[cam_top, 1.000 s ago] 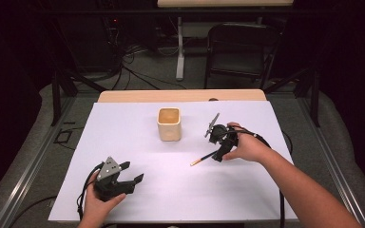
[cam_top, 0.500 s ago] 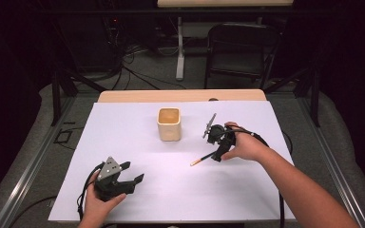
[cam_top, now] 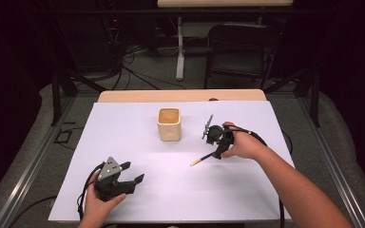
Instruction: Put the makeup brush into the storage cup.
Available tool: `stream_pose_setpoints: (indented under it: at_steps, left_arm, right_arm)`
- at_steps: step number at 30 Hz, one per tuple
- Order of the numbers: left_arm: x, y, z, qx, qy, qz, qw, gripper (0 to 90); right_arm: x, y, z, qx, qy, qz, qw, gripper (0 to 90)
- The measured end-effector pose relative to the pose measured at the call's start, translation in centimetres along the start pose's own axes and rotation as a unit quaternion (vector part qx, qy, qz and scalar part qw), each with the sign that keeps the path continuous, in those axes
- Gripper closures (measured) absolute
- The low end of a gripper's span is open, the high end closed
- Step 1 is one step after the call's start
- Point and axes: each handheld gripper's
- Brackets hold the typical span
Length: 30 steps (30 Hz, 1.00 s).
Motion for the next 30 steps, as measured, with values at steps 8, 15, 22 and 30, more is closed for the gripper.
stream_pose_setpoints:
  at_steps: [8,15,22,30]
  left_arm:
    - [0.0,0.0,0.0,0.001,-0.001,-0.002,1.0000,29.3]
    - [0.0,0.0,0.0,0.001,0.001,-0.001,1.0000,29.6]
    - [0.0,0.0,0.0,0.002,0.000,-0.003,1.0000,29.6]
    - [0.1,0.0,0.0,0.001,-0.001,-0.003,1.0000,29.7]
  right_arm:
    - [0.7,0.1,0.4,-0.003,0.000,-0.009,1.0000,36.9]
    - [1.3,0.2,0.7,0.000,0.002,-0.016,0.9999,38.8]
    - [1.6,0.4,0.9,-0.014,-0.004,-0.009,0.9998,42.8]
    - [2.0,0.5,0.9,-0.025,-0.004,-0.015,0.9996,44.0]
Point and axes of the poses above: each handheld gripper's, and its own axes: x roughly forward along the jaws, y roughly out of its top, z roughly to its right, and after that the axes turned 9 degrees about -z, right-handed
